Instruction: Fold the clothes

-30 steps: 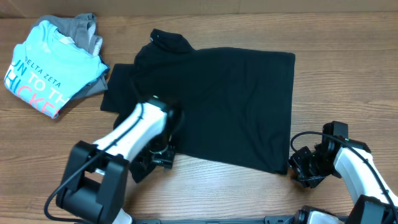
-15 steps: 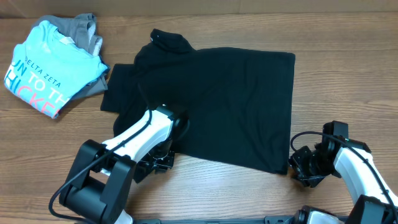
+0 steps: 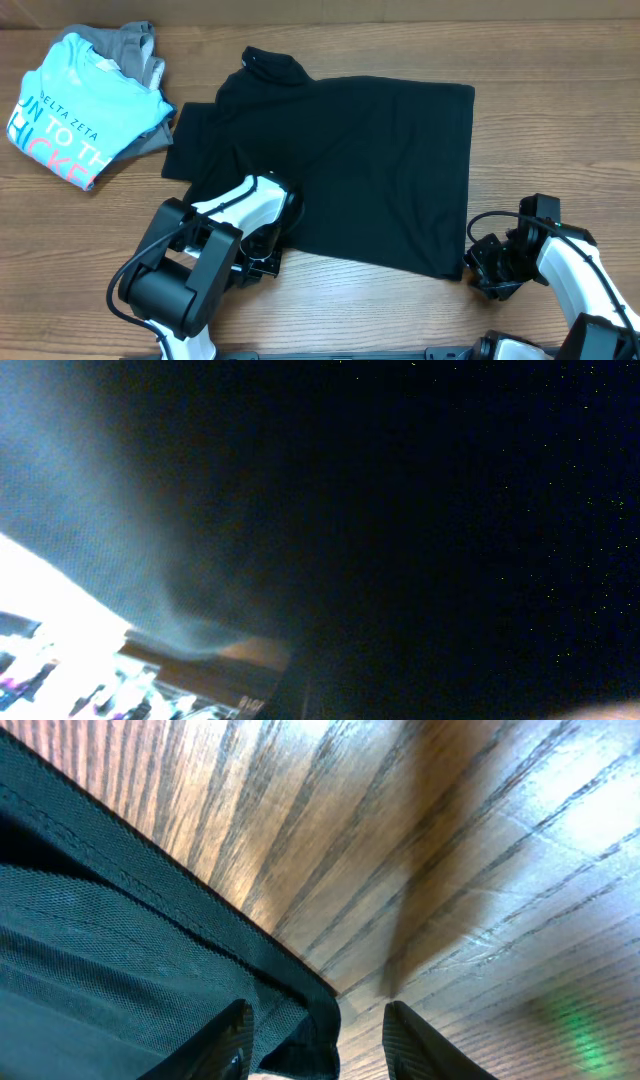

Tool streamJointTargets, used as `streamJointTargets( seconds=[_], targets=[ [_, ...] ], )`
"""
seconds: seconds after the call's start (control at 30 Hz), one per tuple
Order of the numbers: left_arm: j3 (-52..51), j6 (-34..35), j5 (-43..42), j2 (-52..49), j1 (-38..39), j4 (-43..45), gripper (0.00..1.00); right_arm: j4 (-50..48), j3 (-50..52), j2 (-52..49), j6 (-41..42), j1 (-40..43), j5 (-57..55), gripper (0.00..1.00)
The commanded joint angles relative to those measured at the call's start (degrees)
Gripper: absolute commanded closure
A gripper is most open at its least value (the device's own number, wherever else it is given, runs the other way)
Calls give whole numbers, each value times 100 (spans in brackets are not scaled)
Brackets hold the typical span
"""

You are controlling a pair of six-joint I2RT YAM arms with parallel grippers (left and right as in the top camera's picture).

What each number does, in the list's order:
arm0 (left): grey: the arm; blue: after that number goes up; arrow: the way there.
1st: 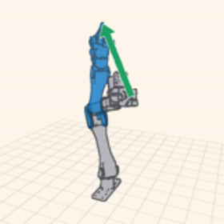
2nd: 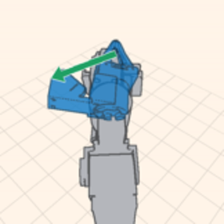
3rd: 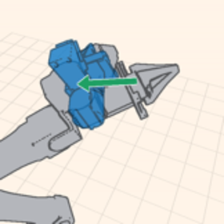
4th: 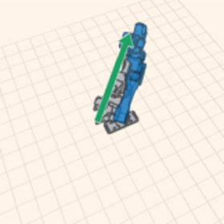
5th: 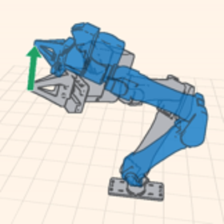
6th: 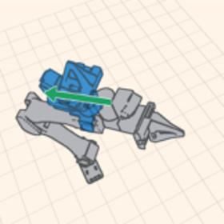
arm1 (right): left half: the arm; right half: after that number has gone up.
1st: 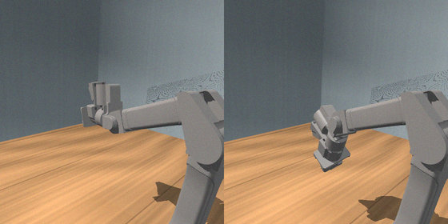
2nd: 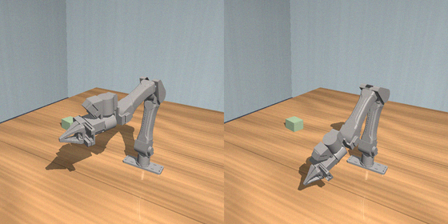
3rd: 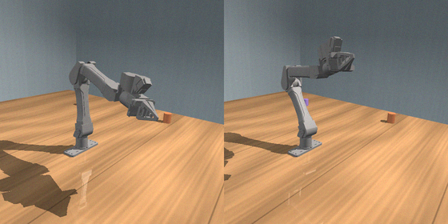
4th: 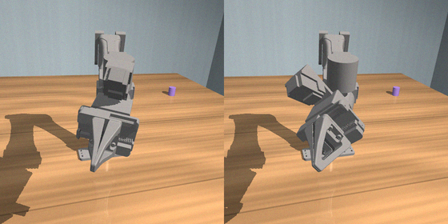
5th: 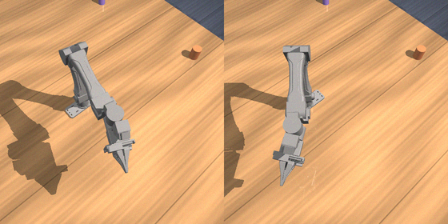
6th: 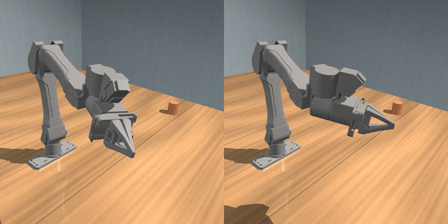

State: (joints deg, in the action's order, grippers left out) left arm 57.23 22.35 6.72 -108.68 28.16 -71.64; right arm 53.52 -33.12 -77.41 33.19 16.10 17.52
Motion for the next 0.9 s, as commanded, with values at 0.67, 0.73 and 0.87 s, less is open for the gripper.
streamJointTargets(
  seconds=[0.67, 0.73, 0.87],
  targets=[
    [-396, 205, 332, 334, 35, 1034, 72, -55, -107, 57, -22, 15, -76, 54],
    [-354, 203, 332, 339, 35, 984, 93, -52, -107, 57, -22, 15, -79, 54],
    [7, 205, 354, 341, 35, 273, 96, -52, -107, 57, -39, 15, -79, 55]
  ],
)
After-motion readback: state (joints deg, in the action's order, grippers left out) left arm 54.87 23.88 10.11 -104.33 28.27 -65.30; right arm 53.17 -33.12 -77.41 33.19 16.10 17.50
